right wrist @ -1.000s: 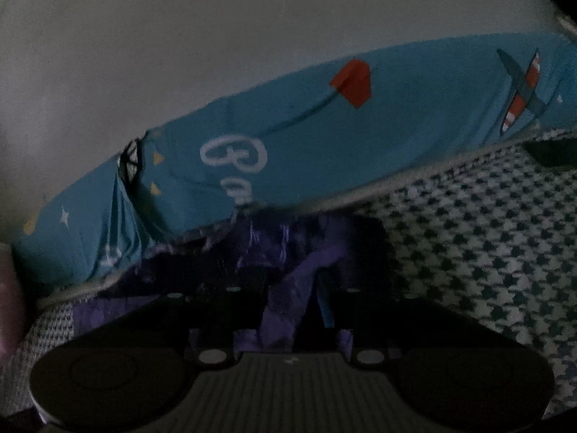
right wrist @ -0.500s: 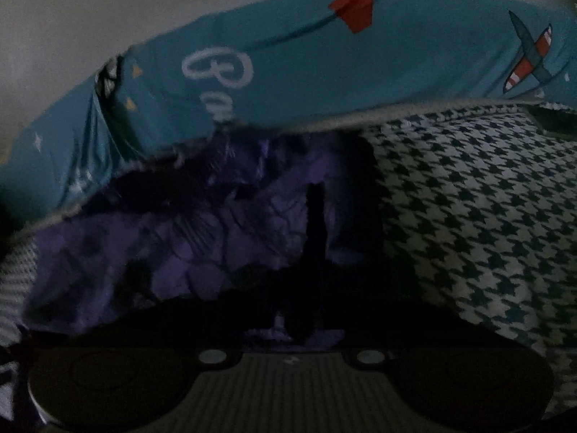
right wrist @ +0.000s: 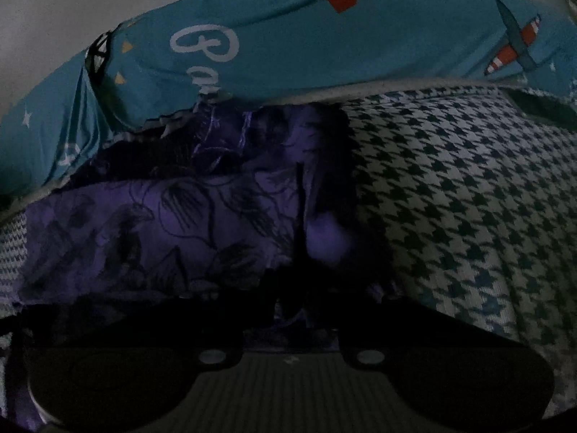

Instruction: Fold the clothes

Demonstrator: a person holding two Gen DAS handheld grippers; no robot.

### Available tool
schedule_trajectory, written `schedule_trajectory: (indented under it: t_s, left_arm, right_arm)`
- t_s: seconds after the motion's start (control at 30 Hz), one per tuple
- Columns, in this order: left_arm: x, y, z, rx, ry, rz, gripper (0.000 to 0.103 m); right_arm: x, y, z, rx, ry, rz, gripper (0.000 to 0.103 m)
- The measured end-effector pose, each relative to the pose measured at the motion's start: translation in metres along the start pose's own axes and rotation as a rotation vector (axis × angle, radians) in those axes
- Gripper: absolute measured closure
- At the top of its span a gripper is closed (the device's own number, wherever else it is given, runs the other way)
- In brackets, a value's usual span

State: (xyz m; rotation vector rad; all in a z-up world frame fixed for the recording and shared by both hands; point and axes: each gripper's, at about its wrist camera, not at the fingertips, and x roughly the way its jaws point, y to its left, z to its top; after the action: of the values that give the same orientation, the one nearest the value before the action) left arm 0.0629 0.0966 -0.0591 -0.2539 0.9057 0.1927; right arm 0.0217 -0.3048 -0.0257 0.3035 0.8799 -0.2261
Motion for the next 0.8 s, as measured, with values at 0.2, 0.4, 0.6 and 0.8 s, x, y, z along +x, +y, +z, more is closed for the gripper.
schedule_trajectory:
  t_s: [0.2, 0.4, 0.6, 0.8]
  left_arm:
    - [-0.013, 0.012, 0.005, -0.06, -0.028, 0.053, 0.0]
    - [-0.03, 0.009, 0.011, -0.074, -0.061, -0.02, 0.0]
    - [-0.031, -0.009, 0.011, -0.044, -0.059, -0.068, 0.0]
    - [-0.028, -0.022, 0.01, -0.001, -0.051, -0.078, 0.0]
  right_arm:
    - [-0.025, 0.003, 0.005, 0.013, -0.073, 0.01, 0.086]
    - [-0.027, 0.021, 0.003, 0.048, -0.07, 0.145, 0.083]
    - [-0.014, 0.058, -0.006, -0.028, -0.062, 0.21, 0.077]
    - [-0.004, 0.077, -0.011, -0.077, -0.059, 0.24, 0.075]
